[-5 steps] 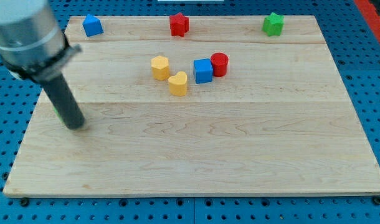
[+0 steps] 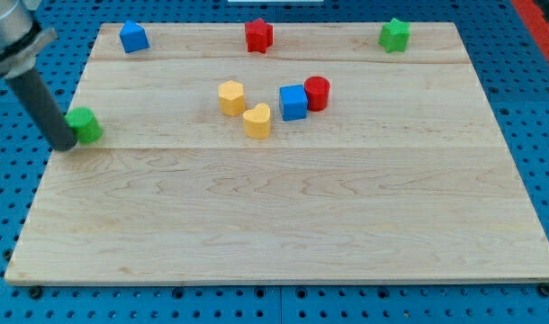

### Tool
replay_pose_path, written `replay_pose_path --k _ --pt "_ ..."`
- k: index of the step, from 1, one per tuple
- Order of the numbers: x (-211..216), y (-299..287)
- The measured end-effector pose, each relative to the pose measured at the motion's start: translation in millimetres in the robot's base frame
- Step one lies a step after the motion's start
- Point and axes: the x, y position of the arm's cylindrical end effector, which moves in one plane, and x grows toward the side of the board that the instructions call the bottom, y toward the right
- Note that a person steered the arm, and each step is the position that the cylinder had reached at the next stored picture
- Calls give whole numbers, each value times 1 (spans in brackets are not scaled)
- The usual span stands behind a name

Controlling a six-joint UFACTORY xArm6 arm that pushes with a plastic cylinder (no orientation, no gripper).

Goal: Locate the red circle at the right side of the board

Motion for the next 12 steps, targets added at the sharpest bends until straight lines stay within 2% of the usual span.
replay_pose_path --k 1,3,7,9,12 --pt "-39 7" --pt "14 28" --pt "13 39" --pt "-1 102" --pt "-7 107"
